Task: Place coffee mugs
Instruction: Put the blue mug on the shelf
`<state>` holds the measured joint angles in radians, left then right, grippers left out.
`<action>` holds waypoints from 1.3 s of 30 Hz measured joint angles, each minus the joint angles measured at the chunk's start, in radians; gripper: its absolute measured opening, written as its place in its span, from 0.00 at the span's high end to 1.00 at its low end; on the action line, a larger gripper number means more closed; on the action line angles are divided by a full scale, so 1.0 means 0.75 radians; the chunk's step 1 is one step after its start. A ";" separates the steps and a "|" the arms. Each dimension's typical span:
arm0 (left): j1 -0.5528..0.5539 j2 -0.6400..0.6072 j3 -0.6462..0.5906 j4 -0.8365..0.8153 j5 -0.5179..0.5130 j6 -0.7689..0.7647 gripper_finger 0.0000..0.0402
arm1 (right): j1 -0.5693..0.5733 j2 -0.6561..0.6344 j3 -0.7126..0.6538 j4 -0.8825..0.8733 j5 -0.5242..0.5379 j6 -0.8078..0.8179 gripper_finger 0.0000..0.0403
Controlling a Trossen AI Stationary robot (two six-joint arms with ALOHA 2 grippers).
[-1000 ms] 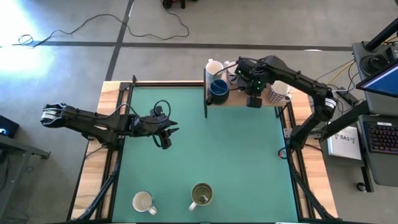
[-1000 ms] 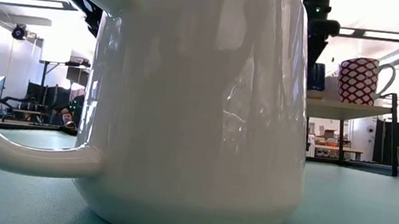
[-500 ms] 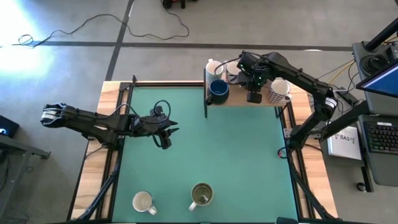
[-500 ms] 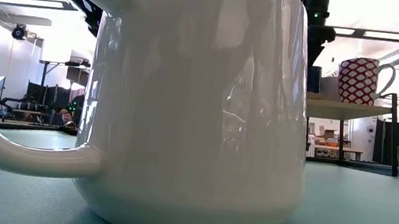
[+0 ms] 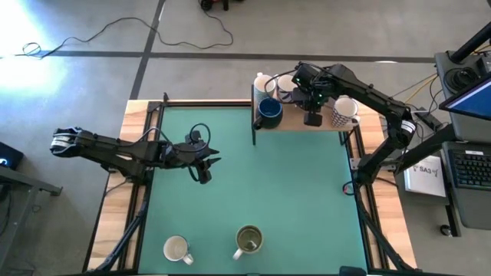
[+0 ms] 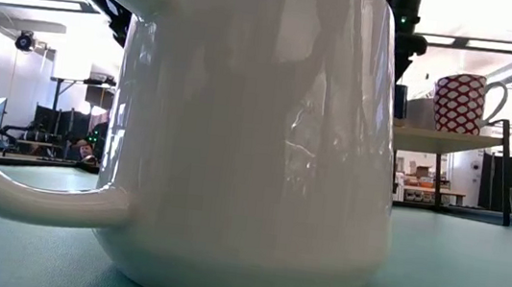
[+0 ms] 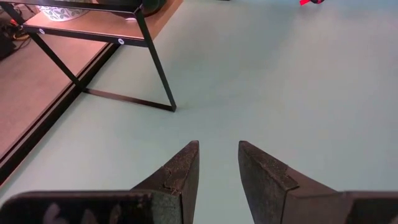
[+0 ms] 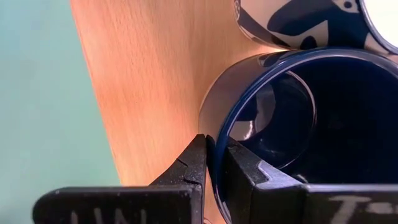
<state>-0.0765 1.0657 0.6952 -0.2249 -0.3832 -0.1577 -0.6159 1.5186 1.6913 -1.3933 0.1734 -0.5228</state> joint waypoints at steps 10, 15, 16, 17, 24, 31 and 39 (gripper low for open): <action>0.000 0.000 0.000 0.000 0.000 0.000 0.76 | -0.014 0.001 -0.009 0.013 -0.003 -0.052 0.94; 0.000 0.000 0.000 0.000 0.000 0.000 0.76 | -0.047 0.002 -0.012 0.035 -0.002 -0.065 0.94; 0.000 0.000 0.000 0.000 0.000 0.000 0.76 | -0.056 0.002 -0.012 0.032 -0.002 -0.065 0.94; 0.000 0.000 0.000 0.000 0.000 0.000 0.76 | -0.065 0.002 -0.013 0.031 -0.011 -0.065 0.94; 0.000 0.000 0.000 0.000 0.000 0.006 0.76 | -0.108 0.002 -0.013 0.070 -0.103 -0.068 0.94; 0.000 0.000 0.000 0.000 0.000 0.020 0.76 | -0.140 0.002 -0.014 0.108 -0.099 -0.122 0.94; 0.000 0.000 0.000 0.000 0.000 0.020 0.76 | -0.177 0.002 -0.014 0.113 -0.103 -0.128 0.94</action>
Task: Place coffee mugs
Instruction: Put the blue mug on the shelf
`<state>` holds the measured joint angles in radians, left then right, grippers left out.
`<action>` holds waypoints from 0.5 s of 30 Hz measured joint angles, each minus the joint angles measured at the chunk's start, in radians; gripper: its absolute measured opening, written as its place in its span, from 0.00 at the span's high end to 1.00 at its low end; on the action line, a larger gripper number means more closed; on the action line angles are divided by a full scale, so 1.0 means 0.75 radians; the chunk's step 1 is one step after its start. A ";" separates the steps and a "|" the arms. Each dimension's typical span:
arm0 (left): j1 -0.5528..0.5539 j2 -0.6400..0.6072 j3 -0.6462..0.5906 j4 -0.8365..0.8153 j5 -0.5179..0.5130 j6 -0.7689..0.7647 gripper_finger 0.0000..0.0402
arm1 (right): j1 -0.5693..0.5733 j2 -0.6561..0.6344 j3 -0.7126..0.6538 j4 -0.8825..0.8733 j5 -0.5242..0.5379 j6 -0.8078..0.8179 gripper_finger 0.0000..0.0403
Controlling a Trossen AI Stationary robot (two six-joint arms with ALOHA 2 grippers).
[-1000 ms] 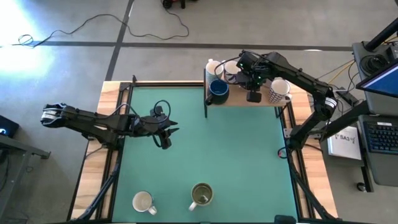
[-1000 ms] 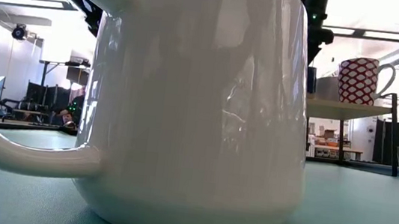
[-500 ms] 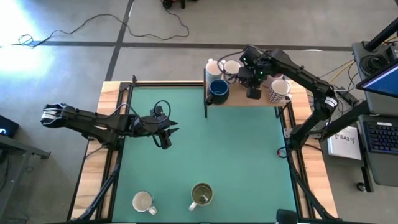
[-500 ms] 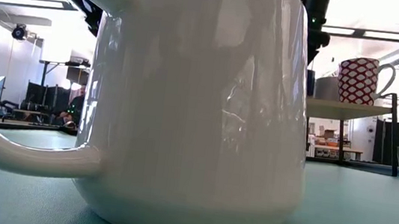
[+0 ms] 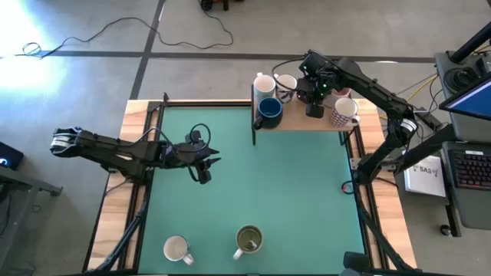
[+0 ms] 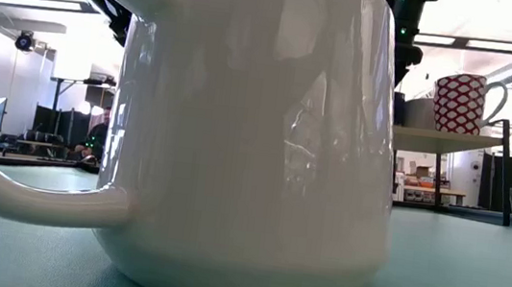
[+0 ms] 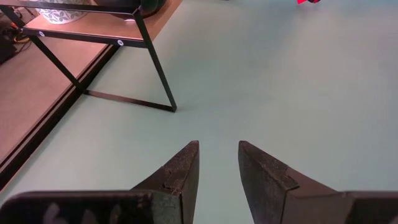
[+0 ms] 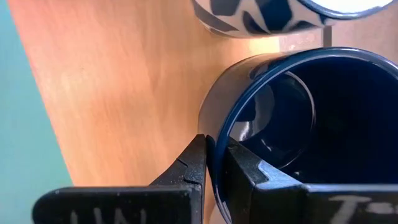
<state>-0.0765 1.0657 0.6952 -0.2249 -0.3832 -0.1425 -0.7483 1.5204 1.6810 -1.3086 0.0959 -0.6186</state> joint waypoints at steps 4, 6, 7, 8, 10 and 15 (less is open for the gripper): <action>0.000 0.000 0.000 0.000 0.000 0.000 0.76 | -0.017 0.000 0.000 0.019 -0.002 -0.011 0.94; 0.000 0.000 0.000 0.000 0.000 0.000 0.76 | -0.023 0.004 0.000 0.014 -0.025 -0.010 0.94; 0.000 0.000 0.000 0.000 0.000 0.000 0.76 | -0.026 0.008 0.000 0.014 -0.048 -0.004 0.94; 0.000 0.000 0.000 0.000 0.000 0.000 0.76 | -0.029 0.016 0.000 0.017 -0.066 0.004 0.94; 0.000 0.000 0.000 0.000 0.000 0.000 0.76 | -0.030 0.034 0.001 0.028 -0.069 0.017 0.94; 0.000 0.000 0.000 0.000 0.000 0.000 0.76 | -0.030 0.064 0.005 0.030 -0.068 0.020 0.94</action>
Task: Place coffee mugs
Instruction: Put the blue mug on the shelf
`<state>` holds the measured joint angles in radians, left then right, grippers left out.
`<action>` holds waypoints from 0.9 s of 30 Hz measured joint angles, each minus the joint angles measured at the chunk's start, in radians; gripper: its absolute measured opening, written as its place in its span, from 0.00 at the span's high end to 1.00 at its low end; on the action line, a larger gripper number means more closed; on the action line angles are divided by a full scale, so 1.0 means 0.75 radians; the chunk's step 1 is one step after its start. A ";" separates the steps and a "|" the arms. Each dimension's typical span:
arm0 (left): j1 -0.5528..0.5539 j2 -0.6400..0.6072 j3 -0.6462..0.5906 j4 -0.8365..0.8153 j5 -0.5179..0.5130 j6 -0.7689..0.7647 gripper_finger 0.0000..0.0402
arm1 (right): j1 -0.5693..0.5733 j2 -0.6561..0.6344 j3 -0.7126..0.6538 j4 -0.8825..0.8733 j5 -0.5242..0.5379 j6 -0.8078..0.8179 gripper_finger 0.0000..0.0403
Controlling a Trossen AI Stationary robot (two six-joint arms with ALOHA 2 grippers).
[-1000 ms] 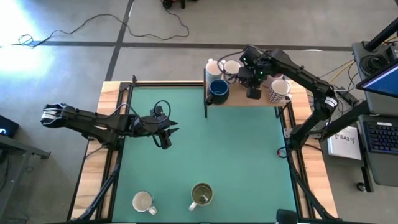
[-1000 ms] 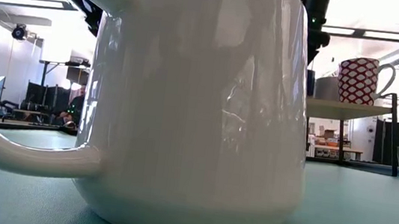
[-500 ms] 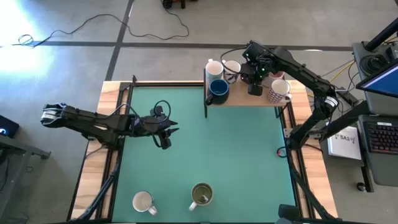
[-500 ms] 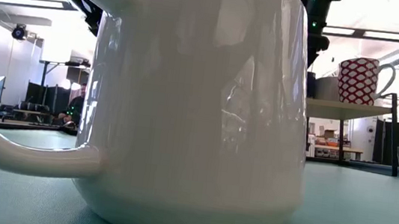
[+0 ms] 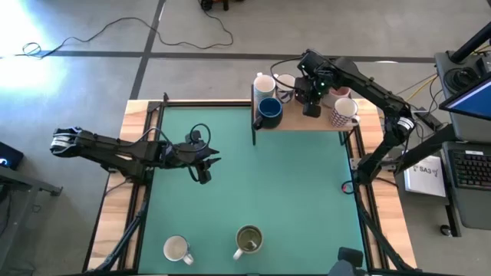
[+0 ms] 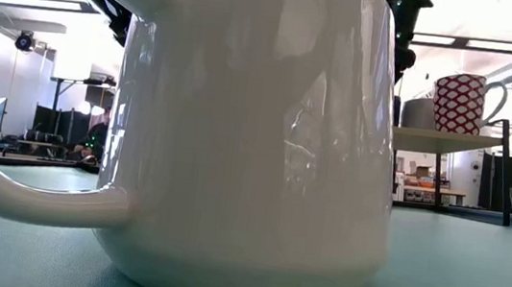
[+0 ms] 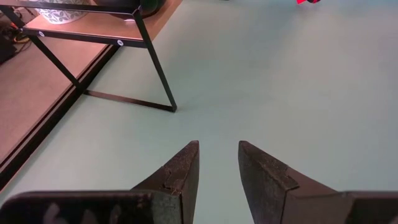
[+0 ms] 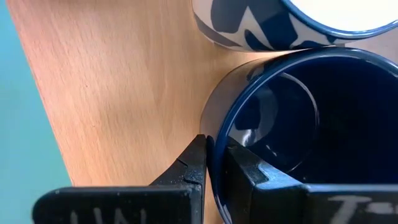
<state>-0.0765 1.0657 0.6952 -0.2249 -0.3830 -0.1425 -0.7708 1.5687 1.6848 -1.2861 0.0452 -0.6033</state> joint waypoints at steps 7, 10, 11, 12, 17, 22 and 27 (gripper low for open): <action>0.000 0.000 0.000 0.000 0.000 0.004 0.76 | 0.000 -0.008 -0.002 -0.002 -0.001 0.026 0.94; 0.000 0.000 0.000 0.000 0.000 0.004 0.76 | 0.000 -0.012 -0.003 -0.003 -0.001 0.022 0.94; 0.000 0.000 0.000 0.000 0.000 0.004 0.76 | -0.001 -0.012 -0.003 -0.003 -0.001 0.022 0.94; 0.000 0.000 0.000 0.000 0.000 0.004 0.76 | -0.002 -0.012 -0.003 -0.003 -0.001 0.021 0.94; 0.000 0.000 0.000 0.000 0.000 0.004 0.76 | -0.005 -0.013 -0.004 -0.007 -0.054 0.023 0.94; 0.000 0.000 0.000 0.000 0.000 0.004 0.76 | -0.014 -0.013 -0.004 -0.008 -0.057 0.035 0.94; 0.000 0.000 0.000 -0.001 0.000 0.004 0.76 | -0.024 -0.018 -0.004 -0.023 -0.065 0.046 0.94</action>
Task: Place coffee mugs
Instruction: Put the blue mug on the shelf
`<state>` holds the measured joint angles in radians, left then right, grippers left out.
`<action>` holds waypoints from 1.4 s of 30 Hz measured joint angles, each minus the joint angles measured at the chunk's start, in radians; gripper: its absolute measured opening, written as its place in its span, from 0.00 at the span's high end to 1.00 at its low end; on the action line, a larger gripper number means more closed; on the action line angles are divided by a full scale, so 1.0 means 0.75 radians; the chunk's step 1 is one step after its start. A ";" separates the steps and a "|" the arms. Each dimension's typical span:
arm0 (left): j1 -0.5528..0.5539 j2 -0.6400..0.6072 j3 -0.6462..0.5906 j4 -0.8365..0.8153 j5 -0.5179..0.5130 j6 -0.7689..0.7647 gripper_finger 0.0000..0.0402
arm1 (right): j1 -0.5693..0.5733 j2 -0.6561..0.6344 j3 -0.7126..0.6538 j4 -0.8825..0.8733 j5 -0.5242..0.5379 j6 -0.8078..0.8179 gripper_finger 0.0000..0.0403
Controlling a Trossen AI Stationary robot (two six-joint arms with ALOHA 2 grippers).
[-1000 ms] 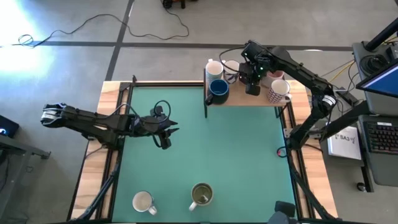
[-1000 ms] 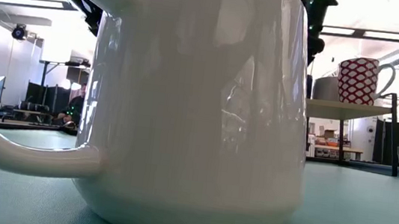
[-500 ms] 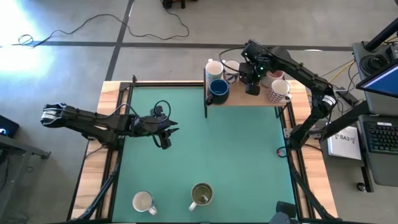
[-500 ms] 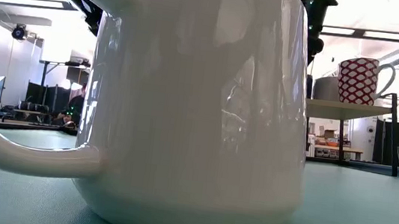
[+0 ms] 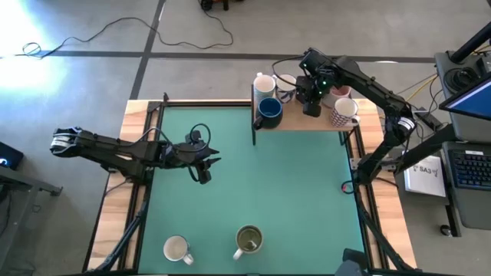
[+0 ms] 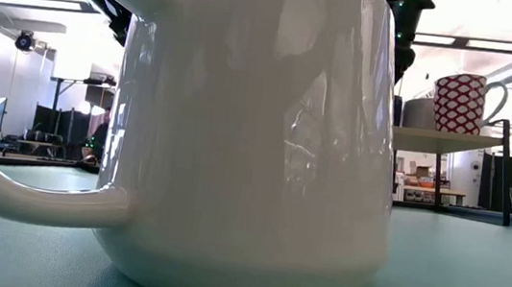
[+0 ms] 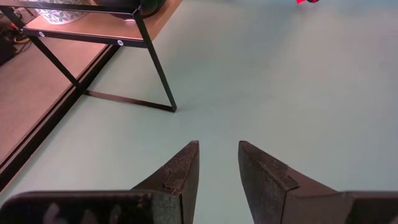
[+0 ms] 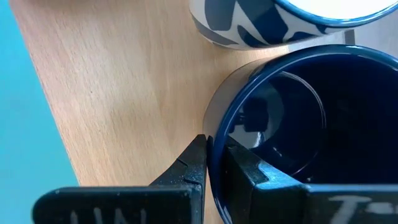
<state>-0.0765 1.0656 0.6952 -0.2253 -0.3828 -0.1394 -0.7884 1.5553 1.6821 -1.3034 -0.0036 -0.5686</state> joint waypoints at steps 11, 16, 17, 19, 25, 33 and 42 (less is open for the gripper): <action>0.000 0.000 0.000 0.000 0.000 0.000 0.76 | -0.003 -0.010 0.000 -0.004 -0.007 0.000 0.94; 0.000 0.000 0.000 0.001 0.000 0.000 0.76 | -0.003 -0.026 -0.001 -0.037 -0.013 0.002 0.94; 0.000 0.000 0.000 0.000 0.000 0.000 0.76 | -0.003 -0.028 -0.001 -0.042 -0.014 0.001 0.94; 0.000 0.000 0.000 0.001 0.000 0.001 0.76 | -0.003 -0.032 -0.001 -0.047 -0.017 0.006 0.94; 0.000 0.000 0.000 0.000 0.000 0.001 0.76 | -0.006 -0.032 -0.002 -0.029 -0.045 0.011 0.94; 0.000 0.000 0.000 0.000 0.000 0.001 0.76 | -0.013 -0.021 -0.002 0.009 -0.042 0.015 0.94; 0.000 0.000 0.000 0.000 0.000 0.001 0.76 | -0.015 -0.021 -0.002 0.009 -0.041 0.036 0.94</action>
<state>-0.0765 1.0657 0.6952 -0.2252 -0.3829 -0.1390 -0.7994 1.5398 1.6810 -1.2968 -0.0345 -0.5415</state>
